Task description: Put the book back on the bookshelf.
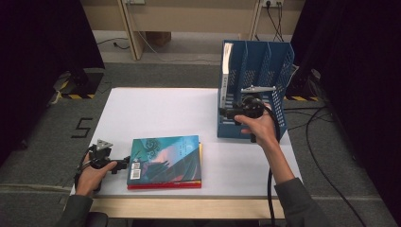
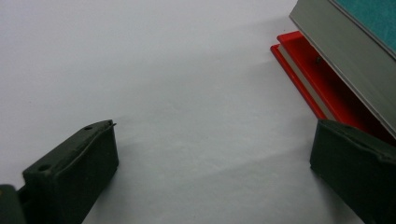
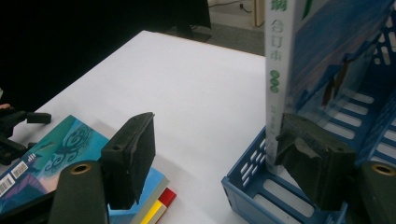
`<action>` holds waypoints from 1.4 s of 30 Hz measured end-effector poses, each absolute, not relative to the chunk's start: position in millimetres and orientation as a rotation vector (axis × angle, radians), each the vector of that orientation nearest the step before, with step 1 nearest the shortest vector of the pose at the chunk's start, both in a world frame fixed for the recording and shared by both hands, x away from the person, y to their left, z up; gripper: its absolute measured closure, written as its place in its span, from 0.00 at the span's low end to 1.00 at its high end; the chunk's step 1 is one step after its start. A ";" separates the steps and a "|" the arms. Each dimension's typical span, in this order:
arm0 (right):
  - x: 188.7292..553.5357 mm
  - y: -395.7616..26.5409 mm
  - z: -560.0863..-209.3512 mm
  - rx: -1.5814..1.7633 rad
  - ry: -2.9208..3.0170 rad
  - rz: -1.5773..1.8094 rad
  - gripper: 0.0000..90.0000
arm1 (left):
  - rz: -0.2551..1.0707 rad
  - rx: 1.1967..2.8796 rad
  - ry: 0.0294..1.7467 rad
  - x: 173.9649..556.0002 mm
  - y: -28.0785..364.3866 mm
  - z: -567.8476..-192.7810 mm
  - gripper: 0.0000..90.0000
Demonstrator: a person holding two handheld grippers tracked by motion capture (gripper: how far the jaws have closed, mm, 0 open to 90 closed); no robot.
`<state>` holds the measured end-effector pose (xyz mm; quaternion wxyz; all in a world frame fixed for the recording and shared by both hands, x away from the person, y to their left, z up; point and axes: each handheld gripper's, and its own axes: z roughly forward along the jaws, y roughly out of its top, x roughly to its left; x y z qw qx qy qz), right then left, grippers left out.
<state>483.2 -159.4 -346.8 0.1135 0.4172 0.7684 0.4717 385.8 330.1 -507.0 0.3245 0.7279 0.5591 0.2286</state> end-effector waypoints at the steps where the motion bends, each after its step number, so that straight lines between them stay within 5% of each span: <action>1: 481.0 -158.5 -348.5 1.220 2.253 1.388 0.32 | 0.599 1.909 1.466 385.7 330.1 -507.0 0.00; 42: 433.1 -162.1 -405.2 1.230 2.334 1.466 0.29 | 0.598 1.912 1.462 385.5 330.5 -506.9 0.00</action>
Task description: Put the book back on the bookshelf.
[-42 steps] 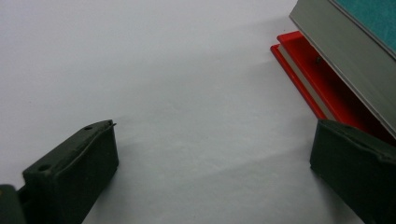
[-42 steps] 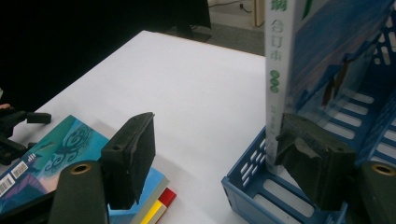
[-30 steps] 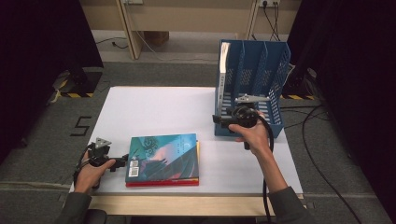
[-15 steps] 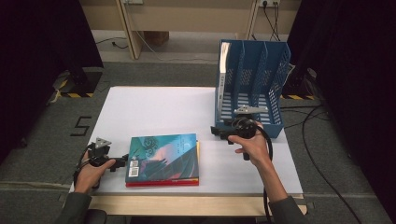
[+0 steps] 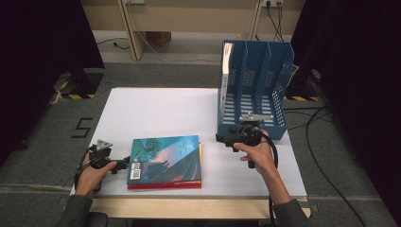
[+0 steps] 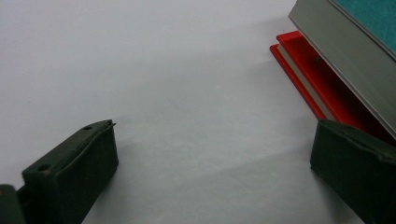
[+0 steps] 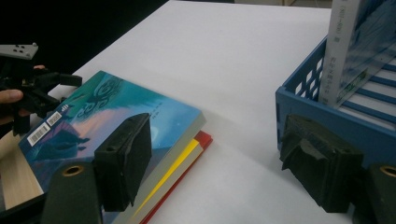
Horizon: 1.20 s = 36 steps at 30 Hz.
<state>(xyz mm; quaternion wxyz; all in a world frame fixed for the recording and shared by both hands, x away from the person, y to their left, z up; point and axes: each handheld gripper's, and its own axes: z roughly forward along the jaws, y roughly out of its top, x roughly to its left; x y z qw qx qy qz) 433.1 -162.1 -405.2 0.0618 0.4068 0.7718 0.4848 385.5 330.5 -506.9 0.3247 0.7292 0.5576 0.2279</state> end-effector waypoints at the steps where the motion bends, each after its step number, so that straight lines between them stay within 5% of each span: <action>1: 432.0 -162.1 -406.1 1.230 2.339 1.466 0.29 | 0.597 1.913 1.461 385.4 330.6 -506.7 0.00; 6: 425.0 -158.3 -416.6 1.235 2.382 1.460 0.29 | 0.589 1.919 1.457 382.6 333.8 -503.6 0.05; 9: 422.7 -156.4 -423.8 1.252 2.410 1.467 0.29 | 0.587 1.905 1.470 381.5 336.9 -500.3 0.18; 31: 416.9 -151.9 -455.5 1.309 2.495 1.413 0.27 | 0.462 1.942 1.346 370.6 328.6 -478.7 0.16; 36: 416.3 -149.4 -456.1 1.304 2.505 1.416 0.28 | 0.462 1.973 1.312 367.3 325.8 -474.3 0.24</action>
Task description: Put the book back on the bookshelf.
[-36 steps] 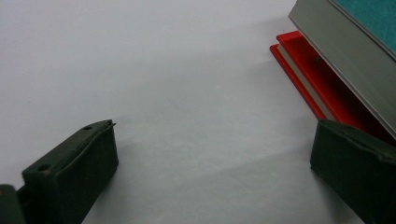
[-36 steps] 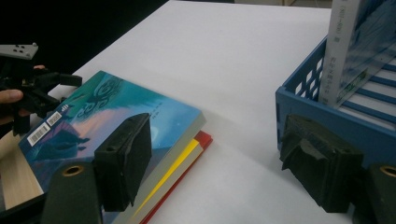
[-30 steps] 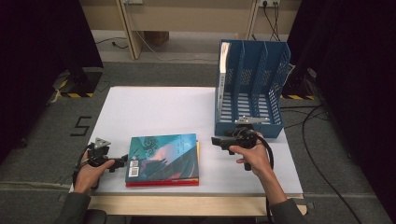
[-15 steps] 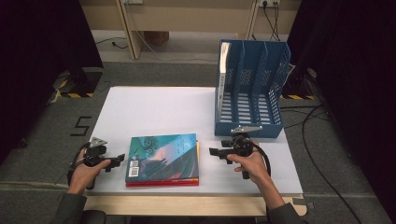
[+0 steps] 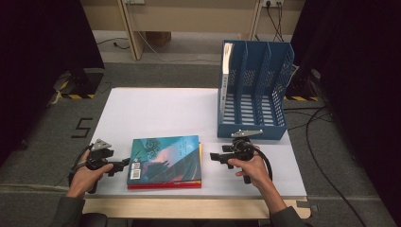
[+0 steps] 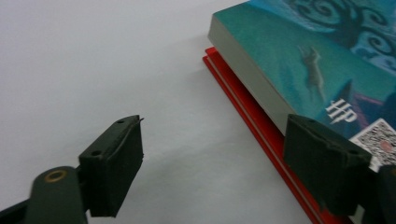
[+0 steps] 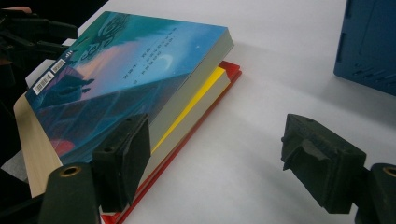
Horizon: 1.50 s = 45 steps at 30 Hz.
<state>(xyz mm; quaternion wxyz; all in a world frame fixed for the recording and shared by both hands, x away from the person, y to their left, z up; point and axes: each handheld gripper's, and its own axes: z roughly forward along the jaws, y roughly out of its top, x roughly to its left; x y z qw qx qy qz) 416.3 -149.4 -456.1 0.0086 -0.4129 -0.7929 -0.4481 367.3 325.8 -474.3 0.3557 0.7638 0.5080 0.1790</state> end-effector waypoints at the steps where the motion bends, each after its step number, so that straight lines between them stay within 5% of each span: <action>1: 416.2 -148.8 -456.6 -1.291 -2.476 -1.398 0.28 | 0.470 1.977 1.305 366.7 324.8 -473.1 0.25; 11: 416.6 -142.7 -459.2 -1.267 -2.437 -1.401 0.28 | 0.475 1.996 1.272 362.8 315.6 -468.2 0.50; 35: 420.3 -134.5 -463.1 -1.228 -2.425 -1.381 0.28 | 0.572 2.069 1.213 355.7 298.0 -458.7 0.70; 39: 421.0 -134.4 -464.1 -1.231 -2.419 -1.377 0.28 | 0.476 2.053 1.135 353.7 283.5 -453.1 0.54; 40: 420.9 -134.3 -464.2 -1.231 -2.420 -1.373 0.28 | 0.476 2.053 1.135 353.7 283.5 -453.1 0.08; 42: 420.4 -134.9 -463.8 -1.233 -2.417 -1.377 0.28 | 0.406 2.097 1.069 353.9 259.5 -457.7 0.31; 43: 420.2 -135.7 -463.4 -1.233 -2.417 -1.379 0.28 | 0.406 2.097 1.069 353.9 259.5 -457.7 0.12; 44: 420.1 -136.6 -463.1 -1.232 -2.417 -1.383 0.28 | 0.455 2.136 1.064 354.1 250.6 -457.0 0.06; 45: 420.1 -136.6 -463.1 -1.232 -2.417 -1.383 0.28 | 0.455 2.136 1.064 354.1 250.6 -457.0 0.15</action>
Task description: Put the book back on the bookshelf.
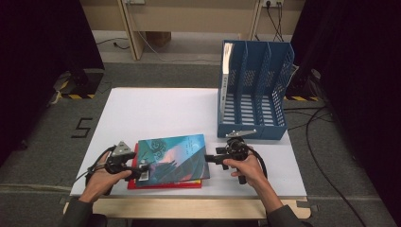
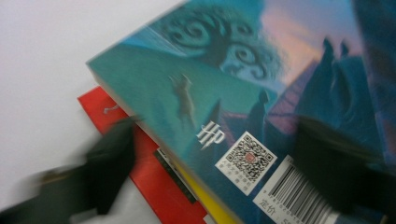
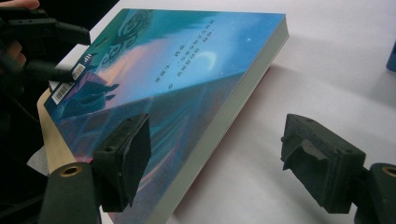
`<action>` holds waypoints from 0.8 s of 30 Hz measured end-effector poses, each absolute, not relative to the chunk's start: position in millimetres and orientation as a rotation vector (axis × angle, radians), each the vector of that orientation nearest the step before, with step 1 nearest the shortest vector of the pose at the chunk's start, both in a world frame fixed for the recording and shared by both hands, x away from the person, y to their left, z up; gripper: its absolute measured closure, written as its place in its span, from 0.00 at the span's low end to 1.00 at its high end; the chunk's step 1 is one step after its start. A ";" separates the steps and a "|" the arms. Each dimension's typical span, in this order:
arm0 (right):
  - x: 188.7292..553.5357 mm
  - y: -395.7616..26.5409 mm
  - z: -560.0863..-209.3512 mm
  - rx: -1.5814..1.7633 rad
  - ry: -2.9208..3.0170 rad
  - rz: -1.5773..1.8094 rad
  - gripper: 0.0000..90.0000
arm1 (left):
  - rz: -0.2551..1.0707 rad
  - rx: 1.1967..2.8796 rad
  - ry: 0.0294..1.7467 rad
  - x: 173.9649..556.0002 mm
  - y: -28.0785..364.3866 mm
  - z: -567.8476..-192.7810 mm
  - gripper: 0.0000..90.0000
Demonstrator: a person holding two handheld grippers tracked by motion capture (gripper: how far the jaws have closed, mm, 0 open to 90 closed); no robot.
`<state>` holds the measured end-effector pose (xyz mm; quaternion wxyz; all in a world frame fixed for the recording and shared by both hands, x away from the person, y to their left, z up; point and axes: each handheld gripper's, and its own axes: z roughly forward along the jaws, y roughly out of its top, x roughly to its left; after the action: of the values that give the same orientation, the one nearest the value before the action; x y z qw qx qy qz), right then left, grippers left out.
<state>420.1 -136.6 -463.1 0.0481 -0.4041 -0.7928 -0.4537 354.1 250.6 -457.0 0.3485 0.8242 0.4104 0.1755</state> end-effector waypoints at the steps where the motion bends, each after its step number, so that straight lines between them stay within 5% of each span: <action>1: 419.9 -138.6 -462.2 -1.239 -2.413 -1.388 0.28 | 0.472 2.127 1.070 353.9 251.6 -454.1 0.22; 3: 420.2 -139.6 -462.2 -1.241 -2.413 -1.392 0.28 | 0.487 2.117 1.084 354.1 253.8 -453.5 0.14; 24: 421.0 -141.2 -465.9 -1.252 -2.411 -1.366 0.28 | 0.526 2.063 1.304 364.2 294.7 -465.3 0.18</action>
<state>421.0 -141.2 -465.9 0.0501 -0.4113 -0.7919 -0.4486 364.2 294.7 -465.3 0.3170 0.7838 0.4952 0.1999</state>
